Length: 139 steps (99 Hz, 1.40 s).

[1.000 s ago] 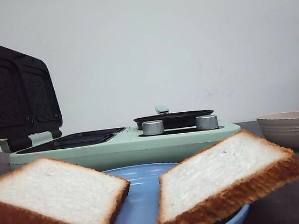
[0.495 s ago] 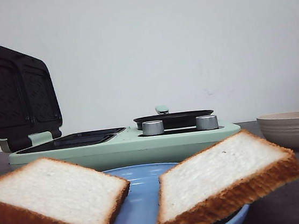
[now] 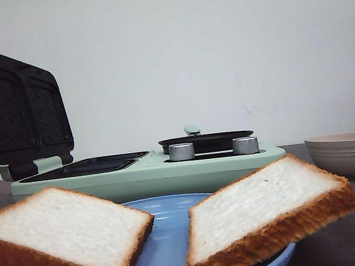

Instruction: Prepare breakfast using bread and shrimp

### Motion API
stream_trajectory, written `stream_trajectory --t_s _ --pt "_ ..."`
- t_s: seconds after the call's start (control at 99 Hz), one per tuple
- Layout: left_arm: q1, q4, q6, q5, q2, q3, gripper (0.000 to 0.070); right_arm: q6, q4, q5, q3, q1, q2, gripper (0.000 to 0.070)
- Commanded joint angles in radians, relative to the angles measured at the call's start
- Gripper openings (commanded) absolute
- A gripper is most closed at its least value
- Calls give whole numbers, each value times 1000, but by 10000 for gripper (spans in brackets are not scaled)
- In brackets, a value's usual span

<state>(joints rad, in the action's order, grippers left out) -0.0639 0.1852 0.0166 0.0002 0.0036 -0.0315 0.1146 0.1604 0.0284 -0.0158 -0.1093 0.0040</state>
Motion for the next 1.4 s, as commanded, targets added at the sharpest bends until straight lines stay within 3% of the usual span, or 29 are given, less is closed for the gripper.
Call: stream_trajectory --t_s 0.0,0.637,0.758,1.395 --pt "-2 2 -8 0 0 18 0 -10 -11 -3 3 0 0 11" --pt "-2 2 -10 -1 0 18 0 -10 -11 -2 3 0 0 11" --pt "-2 2 -58 -12 0 18 0 -10 -11 -2 3 0 0 11" --pt "-2 0 -48 0 0 17 0 -29 -11 2 3 0 0 11"
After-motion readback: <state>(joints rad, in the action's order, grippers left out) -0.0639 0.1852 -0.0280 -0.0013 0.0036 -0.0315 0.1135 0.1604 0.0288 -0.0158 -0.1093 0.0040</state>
